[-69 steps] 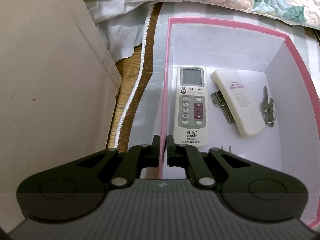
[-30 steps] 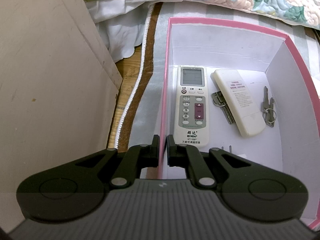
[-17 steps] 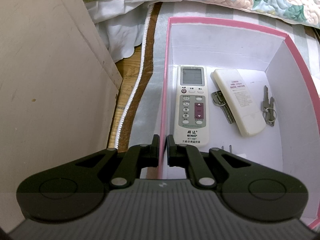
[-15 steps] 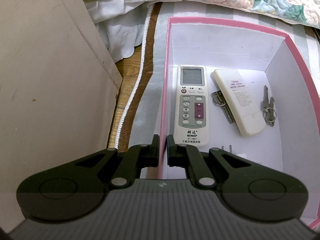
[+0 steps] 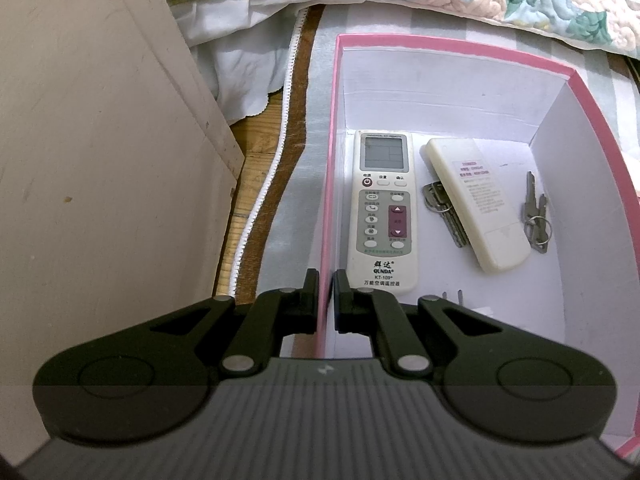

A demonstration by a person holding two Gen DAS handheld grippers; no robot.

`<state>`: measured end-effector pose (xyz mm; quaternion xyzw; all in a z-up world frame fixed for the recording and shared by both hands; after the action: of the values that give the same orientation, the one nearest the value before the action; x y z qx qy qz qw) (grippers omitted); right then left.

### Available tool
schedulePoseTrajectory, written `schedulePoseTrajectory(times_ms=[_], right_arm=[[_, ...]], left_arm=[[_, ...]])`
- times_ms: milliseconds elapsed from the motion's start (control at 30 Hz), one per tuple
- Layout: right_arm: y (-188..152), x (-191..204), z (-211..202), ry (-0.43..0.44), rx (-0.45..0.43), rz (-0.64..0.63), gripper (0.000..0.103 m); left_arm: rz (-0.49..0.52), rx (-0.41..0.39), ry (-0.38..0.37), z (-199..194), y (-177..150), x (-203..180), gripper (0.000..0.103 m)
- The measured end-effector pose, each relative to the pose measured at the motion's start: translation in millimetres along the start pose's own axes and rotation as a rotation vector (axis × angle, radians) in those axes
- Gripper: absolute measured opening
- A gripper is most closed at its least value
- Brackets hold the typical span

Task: Organize rigid objects
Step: 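Carry the white charger with the right gripper over the pink box, then open the right gripper to drop the charger among the other chargers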

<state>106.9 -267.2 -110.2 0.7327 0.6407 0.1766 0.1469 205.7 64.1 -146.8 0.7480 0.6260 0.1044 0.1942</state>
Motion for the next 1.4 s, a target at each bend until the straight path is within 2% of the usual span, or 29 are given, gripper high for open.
schedulePoseTrajectory(times_ms=[167,300,400,500,633,833,933,1067,1167,1400], right_arm=[[11.5,25.5,-34.9,0.093,-0.052,-0.048,0.052],[17.3,54.8,-54.9,0.318,-0.008,-0.049,0.052],[19.9,88.1,-54.7,0.382,0.018,-0.147,0.052],[19.1,123.3,-38.9,0.4,0.088,-0.267,0.052],[16.6,159.7,-2.5,0.417,0.218,-0.341,0.052],[1.2,182.5,46.8,0.448,0.381,-0.3,0.052],[-7.0,190.3,61.4,0.472,0.435,-0.305,0.052],[-15.7,196.4,74.5,0.469,0.449,-0.349,0.052],[-19.6,207.5,77.1,0.467,0.438,-0.444,0.051],[-28.0,212.3,75.8,0.387,0.443,-0.591,0.053]], left_arm=[[-0.002,0.001,-0.008,-0.8,0.0,0.8,0.006],[-0.005,0.0,-0.015,-1.3,-0.3,1.1,0.006],[-0.006,-0.001,-0.019,-1.5,-0.3,1.6,0.006],[-0.004,-0.001,-0.02,-1.4,-0.1,1.3,0.006],[0.005,-0.004,-0.018,-1.3,0.0,0.4,0.006],[-0.008,-0.015,-0.036,-2.9,-1.4,2.2,0.005],[-0.006,-0.015,-0.043,-3.4,-1.5,2.7,0.005],[-0.001,-0.016,-0.045,-3.1,-1.6,2.6,0.005],[-0.002,-0.015,-0.044,-3.0,-1.8,2.8,0.005],[-0.002,-0.015,-0.049,-3.2,-1.9,2.6,0.005]])
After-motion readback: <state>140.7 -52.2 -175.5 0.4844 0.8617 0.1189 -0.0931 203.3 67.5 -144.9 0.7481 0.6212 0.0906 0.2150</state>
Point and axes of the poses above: each gripper's, at about its wrist camera, not at the fingertips, and z roughly the way its jaws point, x to its left, y to its top, the point moved 4 cm from there along z, roughly the way its jaws point, and after that the axes turned 10 degrees about -y, right-handed, at the moved point
